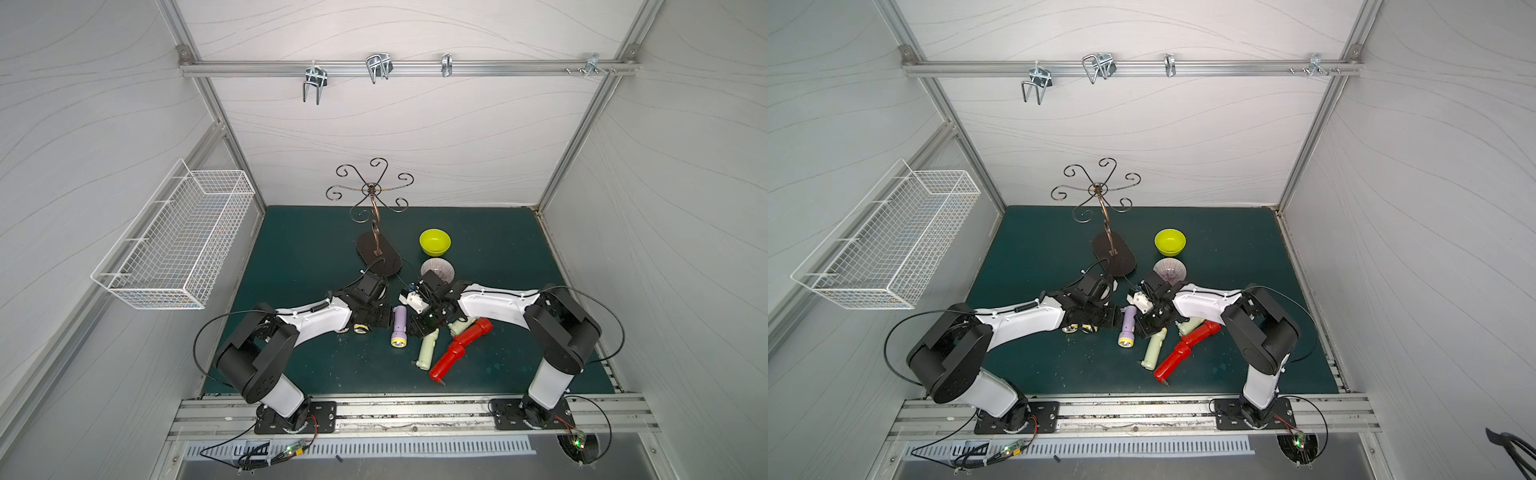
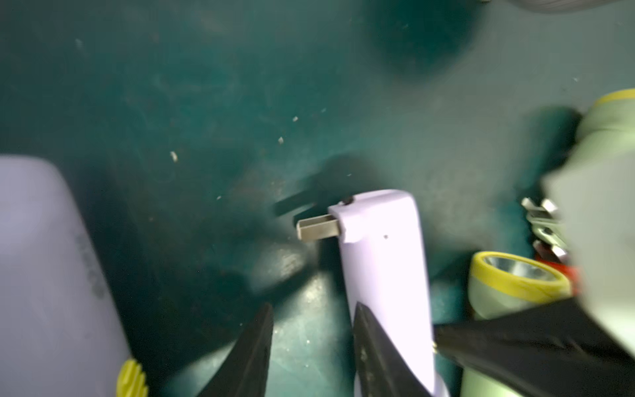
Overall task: Close the plug at the bottom of the flashlight
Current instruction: Adjust the flashlight at the center of the board, then pick up the flashlight from the center of the board.
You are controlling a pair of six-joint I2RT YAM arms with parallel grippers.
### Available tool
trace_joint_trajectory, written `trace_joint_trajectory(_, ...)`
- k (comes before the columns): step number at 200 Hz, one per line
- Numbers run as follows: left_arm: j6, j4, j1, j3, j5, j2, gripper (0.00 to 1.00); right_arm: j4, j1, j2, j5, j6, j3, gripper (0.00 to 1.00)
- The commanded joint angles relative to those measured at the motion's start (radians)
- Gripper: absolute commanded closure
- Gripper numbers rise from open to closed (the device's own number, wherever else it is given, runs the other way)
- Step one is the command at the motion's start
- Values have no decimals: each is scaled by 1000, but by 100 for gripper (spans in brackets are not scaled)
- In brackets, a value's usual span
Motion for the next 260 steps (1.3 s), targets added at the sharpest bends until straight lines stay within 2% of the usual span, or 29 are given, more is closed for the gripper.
trace_joint_trajectory(1,16,-5,0,59,24,-34,54,-6,-47,-104,10,0,-28,100)
trace_joint_trajectory(45,24,-23,-24,88,13,-20,53,14,-128,-291,102,23,-102,98)
trace_joint_trajectory(87,63,-86,-108,170,-66,75,52,40,-150,-396,155,35,-131,93)
trace_joint_trajectory(140,67,-156,-132,207,-165,154,52,58,-168,-418,132,39,-140,81)
trace_joint_trajectory(220,71,-162,-144,255,-193,259,51,107,-206,-411,74,57,-172,77)
trace_joint_trajectory(227,70,-160,-145,258,-192,267,54,109,-207,-411,74,57,-173,76)
trace_joint_trajectory(243,75,-148,-145,257,-183,267,72,114,-212,-416,74,60,-179,76)
trace_joint_trajectory(260,86,-113,-147,241,-179,232,75,115,-216,-416,68,61,-180,76)
